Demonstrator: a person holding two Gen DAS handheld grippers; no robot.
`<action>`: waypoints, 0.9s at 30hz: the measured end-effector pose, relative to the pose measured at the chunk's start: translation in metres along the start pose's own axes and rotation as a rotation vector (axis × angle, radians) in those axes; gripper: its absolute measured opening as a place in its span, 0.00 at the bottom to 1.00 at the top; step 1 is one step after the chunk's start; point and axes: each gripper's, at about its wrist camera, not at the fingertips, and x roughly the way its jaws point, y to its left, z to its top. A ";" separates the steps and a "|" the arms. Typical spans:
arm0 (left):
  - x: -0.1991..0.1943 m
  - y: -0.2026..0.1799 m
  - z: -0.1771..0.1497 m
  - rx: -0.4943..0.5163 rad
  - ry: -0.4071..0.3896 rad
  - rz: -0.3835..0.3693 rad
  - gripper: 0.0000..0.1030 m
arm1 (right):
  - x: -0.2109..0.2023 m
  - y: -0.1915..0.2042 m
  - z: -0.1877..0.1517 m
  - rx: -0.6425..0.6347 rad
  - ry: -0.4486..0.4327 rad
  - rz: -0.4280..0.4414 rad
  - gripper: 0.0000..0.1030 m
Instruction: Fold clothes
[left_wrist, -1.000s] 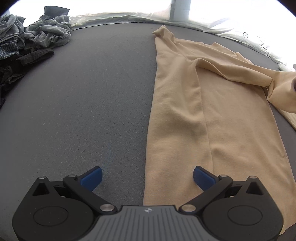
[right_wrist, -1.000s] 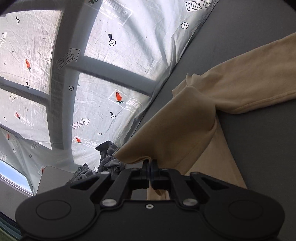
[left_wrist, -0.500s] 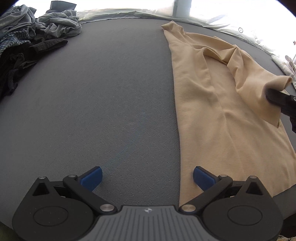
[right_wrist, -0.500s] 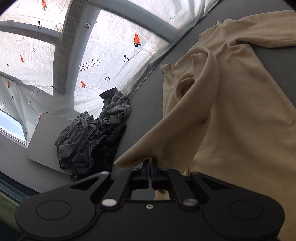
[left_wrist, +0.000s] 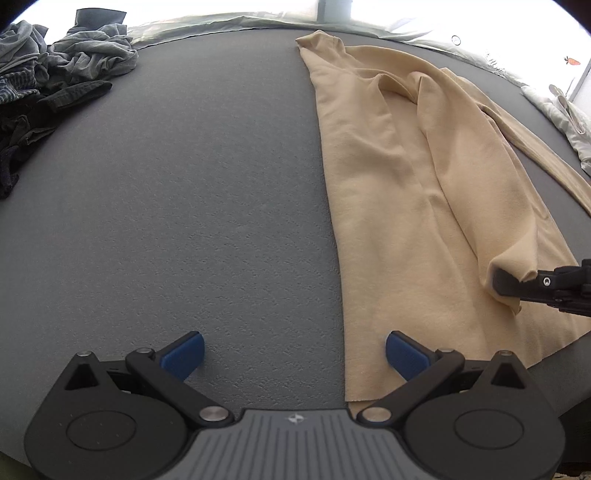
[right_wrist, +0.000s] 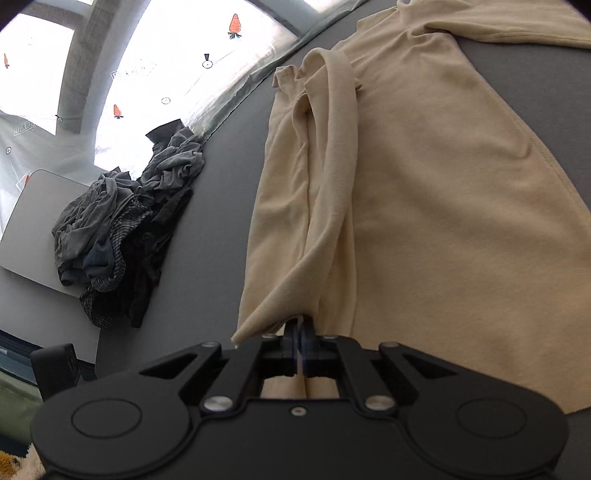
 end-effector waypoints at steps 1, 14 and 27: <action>0.000 -0.001 0.000 -0.003 0.000 0.001 1.00 | -0.001 -0.001 0.000 -0.007 0.008 -0.023 0.04; 0.004 0.001 0.022 -0.059 -0.025 0.003 1.00 | -0.054 -0.006 0.038 -0.020 -0.192 -0.160 0.39; 0.035 -0.002 0.080 -0.048 -0.042 0.026 1.00 | -0.009 -0.005 0.115 -0.185 -0.208 -0.278 0.38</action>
